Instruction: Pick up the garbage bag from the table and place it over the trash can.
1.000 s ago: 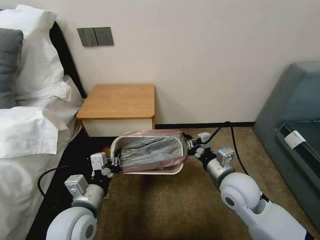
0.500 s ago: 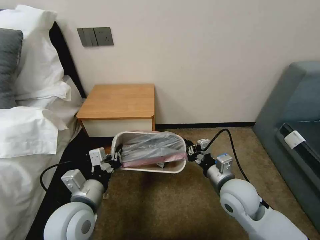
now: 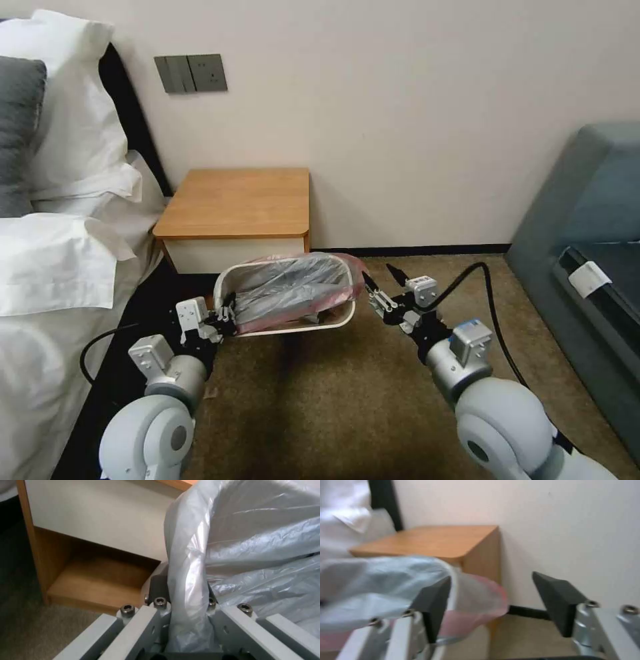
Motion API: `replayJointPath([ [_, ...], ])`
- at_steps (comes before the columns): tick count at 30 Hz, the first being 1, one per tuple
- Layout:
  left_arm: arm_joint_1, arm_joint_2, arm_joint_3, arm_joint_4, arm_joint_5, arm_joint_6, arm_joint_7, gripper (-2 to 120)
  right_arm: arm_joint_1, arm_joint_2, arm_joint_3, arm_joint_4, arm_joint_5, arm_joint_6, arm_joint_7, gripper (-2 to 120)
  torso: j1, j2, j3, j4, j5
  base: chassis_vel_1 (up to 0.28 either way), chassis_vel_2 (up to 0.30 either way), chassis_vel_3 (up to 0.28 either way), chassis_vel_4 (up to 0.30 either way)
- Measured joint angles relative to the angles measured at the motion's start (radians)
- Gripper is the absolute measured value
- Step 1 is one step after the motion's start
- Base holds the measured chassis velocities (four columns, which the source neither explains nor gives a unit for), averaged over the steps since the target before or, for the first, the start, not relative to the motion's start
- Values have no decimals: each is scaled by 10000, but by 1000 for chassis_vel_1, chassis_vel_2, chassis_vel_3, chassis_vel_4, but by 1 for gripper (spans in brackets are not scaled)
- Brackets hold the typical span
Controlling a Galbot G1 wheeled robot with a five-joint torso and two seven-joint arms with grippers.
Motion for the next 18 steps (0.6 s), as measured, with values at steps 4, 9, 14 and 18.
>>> replayJointPath([
  [4, 10, -17, 2, 24, 47, -29, -23, 3, -155, 245, -107, 598, 2117, -432, 1147, 84, 0, 0, 0, 0, -1, 0, 0, 0, 0],
  [9, 70, -30, 0, -56, 62, -78, -29, 3, 138, 938, -256, 795, 5140, -441, 2702, 99, -1, 0, 0, 1, 0, 0, 0, 0, 0],
  [14, 109, -8, -16, -119, 64, -87, -29, 3, 52, 1131, -311, 439, 4018, -112, 2189, 100, 0, 0, 0, 1, 2, 0, 0, 0, 0],
  [18, 106, 43, -25, -120, 58, -87, -29, 3, -95, 496, -85, 192, 1317, 148, -715, 100, 0, 0, 0, -2, 1, 0, 0, 0, 0],
])
